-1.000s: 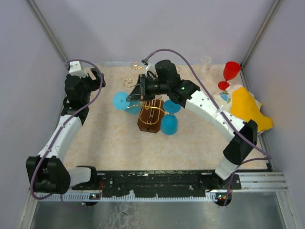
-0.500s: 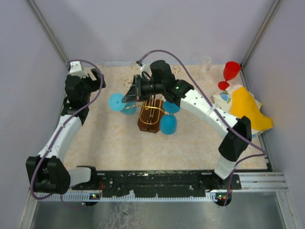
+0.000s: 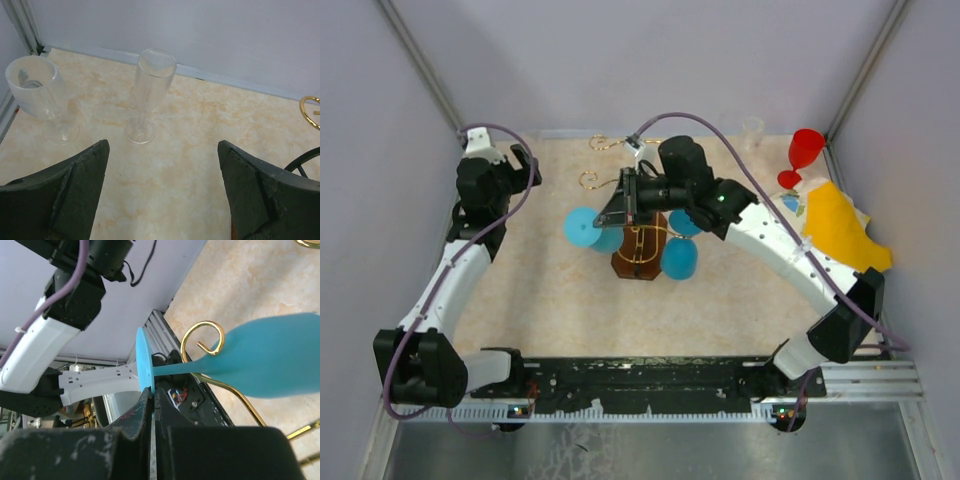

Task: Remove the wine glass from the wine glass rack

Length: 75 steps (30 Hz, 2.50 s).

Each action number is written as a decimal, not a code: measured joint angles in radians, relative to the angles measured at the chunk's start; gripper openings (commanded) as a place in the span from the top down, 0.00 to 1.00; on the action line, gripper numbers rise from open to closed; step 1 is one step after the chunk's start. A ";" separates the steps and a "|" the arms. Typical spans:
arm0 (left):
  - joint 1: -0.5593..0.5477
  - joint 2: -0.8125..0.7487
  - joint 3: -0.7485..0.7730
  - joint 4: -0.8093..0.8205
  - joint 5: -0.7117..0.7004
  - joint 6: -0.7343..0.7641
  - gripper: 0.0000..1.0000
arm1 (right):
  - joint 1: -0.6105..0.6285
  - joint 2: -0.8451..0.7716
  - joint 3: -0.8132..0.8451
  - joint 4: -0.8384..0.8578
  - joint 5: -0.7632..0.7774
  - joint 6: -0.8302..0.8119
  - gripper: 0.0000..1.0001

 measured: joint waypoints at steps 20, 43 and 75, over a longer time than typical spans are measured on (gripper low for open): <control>0.008 -0.031 0.127 -0.194 0.082 -0.109 0.01 | -0.097 0.157 0.153 0.029 -0.014 -0.037 1.00; 0.365 -0.121 0.269 -0.663 0.590 -0.447 0.00 | 0.197 0.325 0.490 -0.325 0.044 -0.715 1.00; 0.336 -0.164 0.038 -0.476 1.115 -0.624 0.00 | 0.332 0.232 0.407 -0.339 0.201 -1.254 1.00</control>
